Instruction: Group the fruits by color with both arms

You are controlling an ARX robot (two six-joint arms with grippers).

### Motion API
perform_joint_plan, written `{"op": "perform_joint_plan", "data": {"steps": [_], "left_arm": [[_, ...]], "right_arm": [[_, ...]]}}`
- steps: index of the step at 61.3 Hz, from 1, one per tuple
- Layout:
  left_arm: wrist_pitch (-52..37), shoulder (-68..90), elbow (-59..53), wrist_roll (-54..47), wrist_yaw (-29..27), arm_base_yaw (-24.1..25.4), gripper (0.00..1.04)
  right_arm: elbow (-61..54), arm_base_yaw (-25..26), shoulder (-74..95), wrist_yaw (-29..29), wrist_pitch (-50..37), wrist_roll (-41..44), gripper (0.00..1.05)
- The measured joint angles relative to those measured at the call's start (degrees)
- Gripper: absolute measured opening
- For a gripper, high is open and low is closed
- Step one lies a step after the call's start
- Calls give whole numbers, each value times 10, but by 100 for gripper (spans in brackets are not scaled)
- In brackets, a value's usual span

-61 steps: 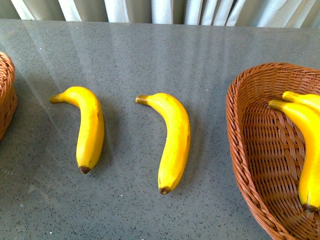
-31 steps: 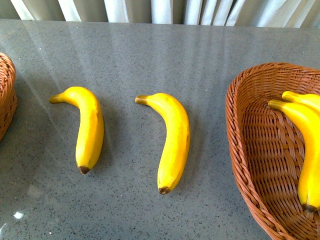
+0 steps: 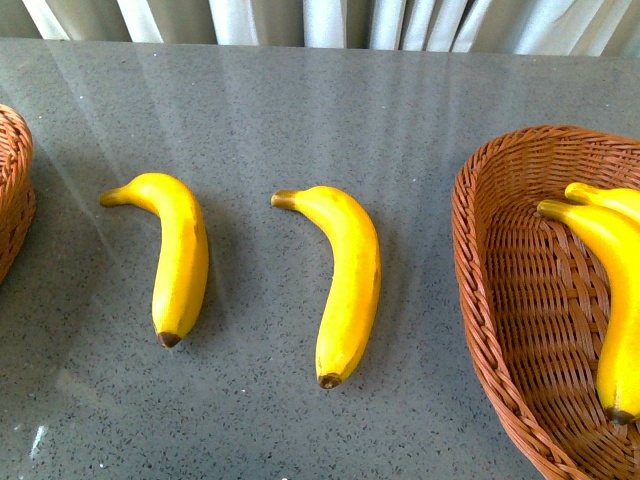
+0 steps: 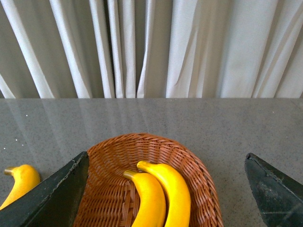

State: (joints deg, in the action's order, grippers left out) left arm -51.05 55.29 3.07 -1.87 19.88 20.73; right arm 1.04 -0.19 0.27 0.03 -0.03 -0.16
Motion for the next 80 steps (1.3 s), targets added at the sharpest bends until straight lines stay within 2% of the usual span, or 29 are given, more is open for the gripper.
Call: {"op": "perform_joint_plan", "data": {"steps": [16, 36, 41, 45, 78, 80], "left_arm": [[116, -142, -21, 14, -74, -76, 1], [242, -281, -24, 16, -133, -138, 2], [272, -311, -24, 17, -192, -185, 2], [289, -332, -24, 17, -193, -203, 2], [408, -451, -24, 17, -199, -206, 2], [434, -472, -24, 17, -199, -206, 2]], "right_arm": [[0, 0, 0, 0, 0, 0, 96], [0, 0, 0, 0, 0, 0, 96], [0, 0, 0, 0, 0, 0, 96], [0, 0, 0, 0, 0, 0, 96], [0, 0, 0, 0, 0, 0, 96], [0, 0, 0, 0, 0, 0, 96]]}}
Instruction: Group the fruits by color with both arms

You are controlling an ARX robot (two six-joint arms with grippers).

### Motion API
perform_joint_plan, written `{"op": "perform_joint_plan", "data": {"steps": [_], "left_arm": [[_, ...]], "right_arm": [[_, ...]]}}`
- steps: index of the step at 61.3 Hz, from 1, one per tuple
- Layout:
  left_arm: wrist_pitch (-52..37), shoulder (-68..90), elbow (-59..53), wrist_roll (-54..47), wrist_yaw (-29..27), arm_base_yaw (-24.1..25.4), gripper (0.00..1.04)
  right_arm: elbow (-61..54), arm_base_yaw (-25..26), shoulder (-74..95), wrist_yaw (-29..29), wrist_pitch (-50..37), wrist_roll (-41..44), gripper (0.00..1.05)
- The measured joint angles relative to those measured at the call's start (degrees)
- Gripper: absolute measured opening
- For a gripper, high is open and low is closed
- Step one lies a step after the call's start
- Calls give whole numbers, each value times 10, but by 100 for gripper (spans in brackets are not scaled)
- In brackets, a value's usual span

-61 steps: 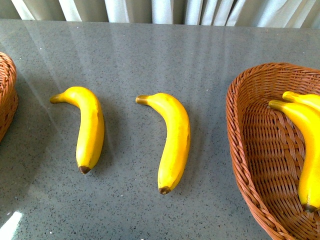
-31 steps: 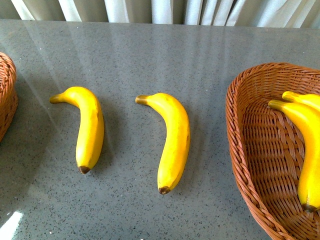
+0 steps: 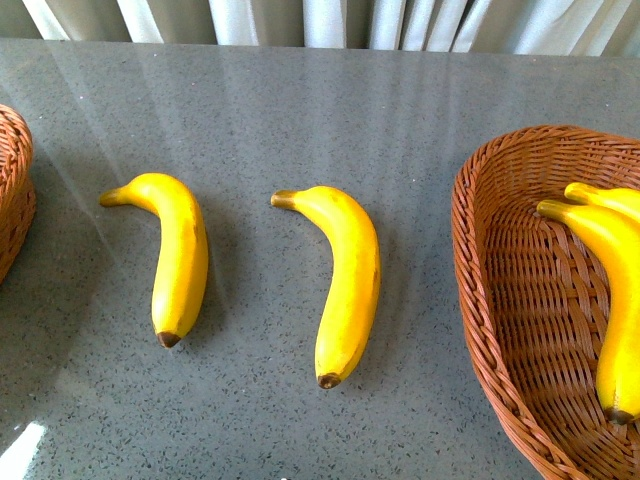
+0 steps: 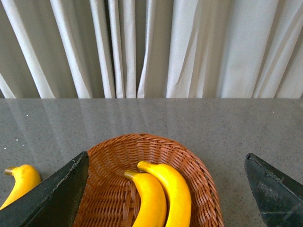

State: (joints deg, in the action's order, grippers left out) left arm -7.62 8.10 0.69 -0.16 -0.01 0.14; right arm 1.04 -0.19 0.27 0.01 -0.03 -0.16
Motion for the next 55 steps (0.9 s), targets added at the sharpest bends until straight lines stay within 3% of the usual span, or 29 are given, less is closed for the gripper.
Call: {"op": "perform_joint_plan", "data": {"steps": [5, 21, 50, 55], "left_arm": [[71, -61, 0, 0, 0, 0, 2], [76, -72, 0, 1, 0, -1, 2], [76, -72, 0, 1, 0, -1, 87], [76, -72, 0, 0, 0, -1, 97]], "right_arm": [[0, 0, 0, 0, 0, 0, 96], [0, 0, 0, 0, 0, 0, 96], [0, 0, 0, 0, 0, 0, 96], [0, 0, 0, 0, 0, 0, 96]]}}
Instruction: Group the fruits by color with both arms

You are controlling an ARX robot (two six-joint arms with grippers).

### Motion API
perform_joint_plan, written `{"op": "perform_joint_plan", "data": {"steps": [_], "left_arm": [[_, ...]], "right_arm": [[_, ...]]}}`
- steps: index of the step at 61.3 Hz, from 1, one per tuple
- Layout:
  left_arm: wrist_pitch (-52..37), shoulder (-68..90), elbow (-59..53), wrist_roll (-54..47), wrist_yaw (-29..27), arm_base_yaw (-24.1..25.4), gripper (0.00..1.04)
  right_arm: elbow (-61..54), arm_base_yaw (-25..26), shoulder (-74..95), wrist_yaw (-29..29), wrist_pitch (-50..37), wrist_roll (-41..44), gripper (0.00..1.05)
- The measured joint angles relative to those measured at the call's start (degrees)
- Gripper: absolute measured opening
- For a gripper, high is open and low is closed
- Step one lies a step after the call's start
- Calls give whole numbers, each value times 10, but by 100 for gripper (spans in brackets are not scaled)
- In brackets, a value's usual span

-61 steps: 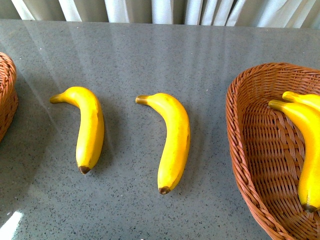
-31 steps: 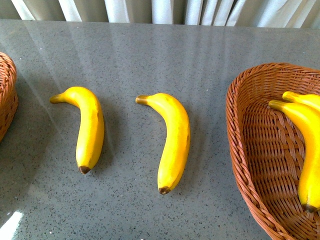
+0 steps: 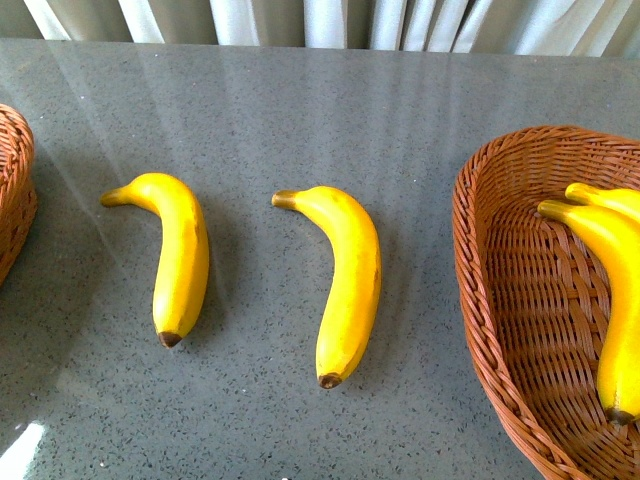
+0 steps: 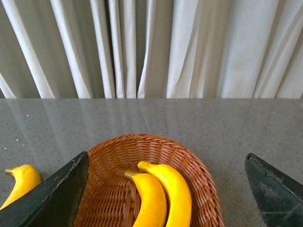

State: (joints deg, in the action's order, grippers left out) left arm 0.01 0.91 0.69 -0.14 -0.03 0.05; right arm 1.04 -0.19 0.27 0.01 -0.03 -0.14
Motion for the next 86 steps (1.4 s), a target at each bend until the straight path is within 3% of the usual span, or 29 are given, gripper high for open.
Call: {"op": "perform_joint_plan", "data": {"steps": [7, 12, 14, 17, 20, 29, 43, 55, 78, 86], "left_arm": [[0, 0, 0, 0, 0, 0, 96], [0, 0, 0, 0, 0, 0, 96], [0, 0, 0, 0, 1, 0, 96], [0, 0, 0, 0, 0, 0, 96], [0, 0, 0, 0, 0, 0, 96], [0, 0, 0, 0, 0, 0, 96], [0, 0, 0, 0, 0, 0, 96], [0, 0, 0, 0, 0, 0, 96], [0, 0, 0, 0, 0, 0, 96], [0, 0, 0, 0, 0, 0, 96]], "right_arm": [[1, 2, 3, -11, 4, -3, 96], [63, 78, 108, -227, 146, -28, 96], [79, 98, 151, -286, 163, -33, 96], [95, 113, 211, -347, 149, -34, 96], [109, 115, 252, -365, 121, -33, 96], [175, 75, 404, -336, -5, -49, 96], [318, -74, 667, -253, -109, -112, 96], [464, -180, 867, -192, -98, -122, 96], [692, -299, 1102, -125, -3, -85, 96], [735, -330, 1157, -131, 15, -78, 96]]}}
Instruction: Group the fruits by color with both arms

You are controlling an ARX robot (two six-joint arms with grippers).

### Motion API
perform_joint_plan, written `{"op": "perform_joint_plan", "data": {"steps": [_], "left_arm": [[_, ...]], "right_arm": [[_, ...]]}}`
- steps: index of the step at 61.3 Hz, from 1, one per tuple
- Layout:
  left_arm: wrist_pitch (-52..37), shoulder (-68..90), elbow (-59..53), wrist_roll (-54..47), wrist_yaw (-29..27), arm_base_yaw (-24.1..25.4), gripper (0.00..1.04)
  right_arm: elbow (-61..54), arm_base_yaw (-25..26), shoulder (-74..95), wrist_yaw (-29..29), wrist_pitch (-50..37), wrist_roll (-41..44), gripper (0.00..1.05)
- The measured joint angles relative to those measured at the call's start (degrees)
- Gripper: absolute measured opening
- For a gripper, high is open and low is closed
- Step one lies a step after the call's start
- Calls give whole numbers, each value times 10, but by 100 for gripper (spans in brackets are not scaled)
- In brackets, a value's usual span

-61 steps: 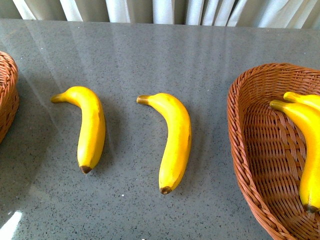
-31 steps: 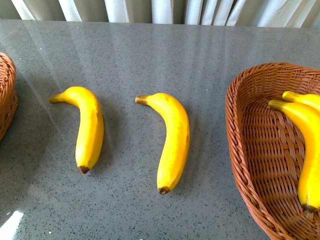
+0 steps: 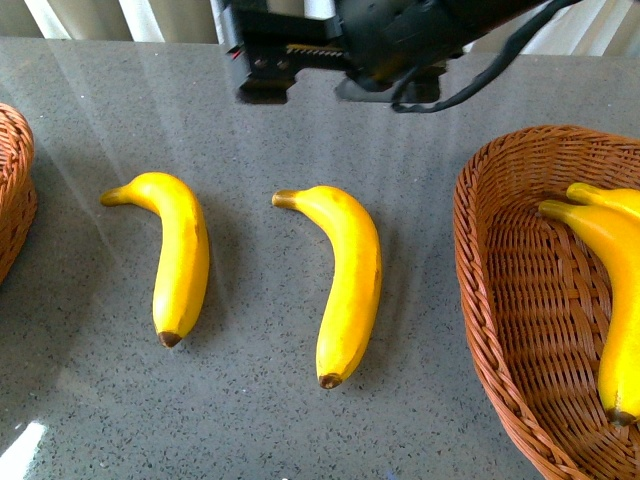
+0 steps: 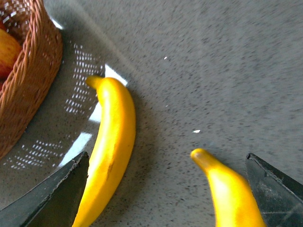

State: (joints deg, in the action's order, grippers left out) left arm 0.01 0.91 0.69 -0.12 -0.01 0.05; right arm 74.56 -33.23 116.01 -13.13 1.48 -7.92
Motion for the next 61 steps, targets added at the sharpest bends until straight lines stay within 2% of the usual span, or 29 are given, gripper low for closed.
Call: {"op": "perform_joint_plan", "data": {"steps": [30, 61], "left_arm": [[0, 0, 0, 0, 0, 0, 96], [0, 0, 0, 0, 0, 0, 96]], "right_arm": [[139, -62, 129, -3, 61, -33, 96], [169, -76, 180, 0, 85, -40, 96]]}}
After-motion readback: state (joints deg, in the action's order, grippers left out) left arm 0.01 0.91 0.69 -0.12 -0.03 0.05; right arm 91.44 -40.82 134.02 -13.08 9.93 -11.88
